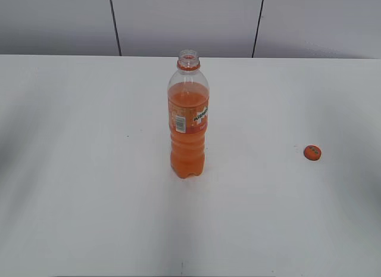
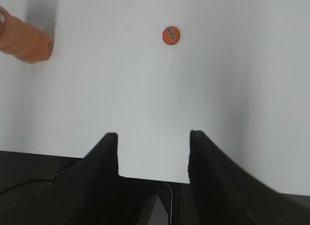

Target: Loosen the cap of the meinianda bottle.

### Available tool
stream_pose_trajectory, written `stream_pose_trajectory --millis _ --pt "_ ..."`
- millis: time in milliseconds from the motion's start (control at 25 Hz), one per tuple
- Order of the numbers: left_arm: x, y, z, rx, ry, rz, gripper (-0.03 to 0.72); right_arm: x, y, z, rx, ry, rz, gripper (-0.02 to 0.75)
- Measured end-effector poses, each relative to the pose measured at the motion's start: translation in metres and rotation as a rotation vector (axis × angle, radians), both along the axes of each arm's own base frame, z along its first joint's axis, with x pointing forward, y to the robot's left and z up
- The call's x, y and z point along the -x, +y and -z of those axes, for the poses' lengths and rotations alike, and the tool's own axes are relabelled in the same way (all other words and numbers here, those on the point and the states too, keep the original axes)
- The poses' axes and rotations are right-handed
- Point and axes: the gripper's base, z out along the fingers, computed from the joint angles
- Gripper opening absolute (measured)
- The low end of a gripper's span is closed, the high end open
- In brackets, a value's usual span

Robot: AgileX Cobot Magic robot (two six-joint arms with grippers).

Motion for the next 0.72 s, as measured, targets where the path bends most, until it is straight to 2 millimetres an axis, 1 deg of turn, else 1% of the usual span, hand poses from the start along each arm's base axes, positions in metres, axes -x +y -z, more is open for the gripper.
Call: stream_pose_trajectory --millis 200,240,280,320,360,400,560,720 --pt "0.057 0.007 0.012 -0.002 -0.033 -0.006 0.562 0.032 -0.005 0.016 0.021 -0.011 -0.037 0.357" --pt "0.066 0.008 0.014 0.003 -0.043 -0.009 0.562 0.040 -0.006 0.019 0.024 -0.022 -0.043 0.357" --pt "0.077 0.009 0.017 0.010 -0.058 -0.010 0.562 0.052 -0.008 0.017 0.022 -0.058 -0.045 0.357" --pt "0.087 0.009 0.019 0.024 -0.083 -0.009 0.562 0.058 -0.009 0.021 0.023 -0.064 -0.047 0.357" --pt "0.102 0.010 0.018 0.048 -0.136 -0.006 0.562 0.064 -0.010 0.023 0.021 -0.082 -0.047 0.357" --pt "0.112 0.009 0.019 0.077 -0.182 -0.001 0.562 0.069 -0.010 0.025 0.020 -0.101 -0.046 0.357" --pt "0.148 0.006 0.024 0.178 -0.341 0.018 0.562 0.087 -0.013 0.040 0.021 -0.147 -0.054 0.357" --pt "0.180 0.007 0.034 0.219 -0.460 0.030 0.562 0.106 -0.016 0.060 0.049 -0.182 -0.102 0.357"
